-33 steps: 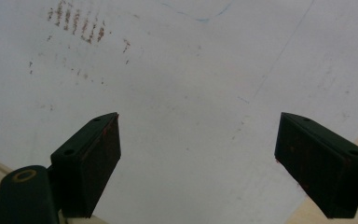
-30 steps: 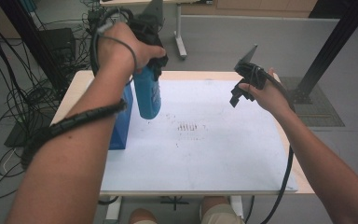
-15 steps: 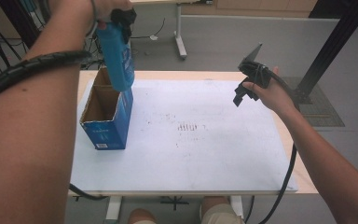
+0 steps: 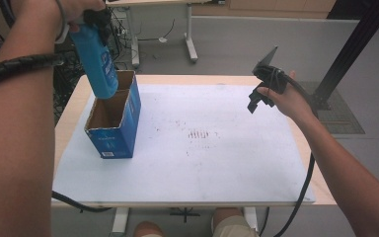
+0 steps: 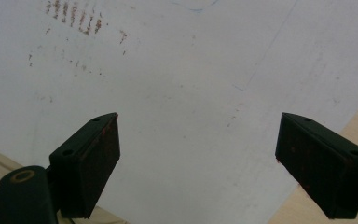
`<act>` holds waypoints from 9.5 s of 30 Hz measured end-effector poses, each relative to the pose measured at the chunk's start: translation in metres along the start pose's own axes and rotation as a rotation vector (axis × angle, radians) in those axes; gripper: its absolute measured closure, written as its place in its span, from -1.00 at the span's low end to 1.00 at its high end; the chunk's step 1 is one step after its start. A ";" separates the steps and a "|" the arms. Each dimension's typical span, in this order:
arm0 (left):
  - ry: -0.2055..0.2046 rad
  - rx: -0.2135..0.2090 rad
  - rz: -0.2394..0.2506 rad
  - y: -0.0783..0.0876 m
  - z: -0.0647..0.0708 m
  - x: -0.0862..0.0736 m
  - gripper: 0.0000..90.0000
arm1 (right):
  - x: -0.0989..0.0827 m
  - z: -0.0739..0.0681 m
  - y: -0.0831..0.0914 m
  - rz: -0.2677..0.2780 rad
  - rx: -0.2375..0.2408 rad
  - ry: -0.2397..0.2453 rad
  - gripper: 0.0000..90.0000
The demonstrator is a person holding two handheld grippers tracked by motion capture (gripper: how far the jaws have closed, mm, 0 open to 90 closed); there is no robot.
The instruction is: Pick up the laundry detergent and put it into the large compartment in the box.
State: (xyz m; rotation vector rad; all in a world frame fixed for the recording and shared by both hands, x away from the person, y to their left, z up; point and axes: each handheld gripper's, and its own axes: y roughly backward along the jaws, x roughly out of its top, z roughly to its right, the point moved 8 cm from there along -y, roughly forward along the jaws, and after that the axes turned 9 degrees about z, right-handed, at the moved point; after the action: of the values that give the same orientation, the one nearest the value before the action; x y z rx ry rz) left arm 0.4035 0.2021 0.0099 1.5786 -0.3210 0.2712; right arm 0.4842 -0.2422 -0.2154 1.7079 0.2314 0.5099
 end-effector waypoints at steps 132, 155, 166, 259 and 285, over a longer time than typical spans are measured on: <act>-0.037 0.013 -0.072 -0.235 -0.015 -0.068 -0.17 | -0.001 -0.001 -0.001 -0.007 -0.023 0.001 -0.70; -0.032 0.011 -0.069 -0.238 -0.015 -0.071 -0.17 | 0.000 -0.004 0.001 -0.008 -0.029 0.004 -0.70; -0.030 0.014 -0.068 -0.238 -0.014 -0.071 -0.17 | 0.000 -0.004 0.004 -0.004 -0.031 0.004 -0.70; -0.021 0.016 -0.058 -0.239 -0.014 -0.073 -0.17 | 0.001 -0.007 0.002 -0.005 -0.030 0.010 -0.70; -0.016 0.012 -0.056 -0.239 -0.016 -0.073 -0.17 | 0.001 -0.008 0.001 -0.005 -0.031 0.008 -0.70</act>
State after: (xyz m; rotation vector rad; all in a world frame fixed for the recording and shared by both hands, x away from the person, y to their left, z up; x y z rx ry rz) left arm 0.4237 0.2259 -0.2386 1.5994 -0.2876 0.2170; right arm 0.4816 -0.2350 -0.2128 1.6754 0.2323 0.5143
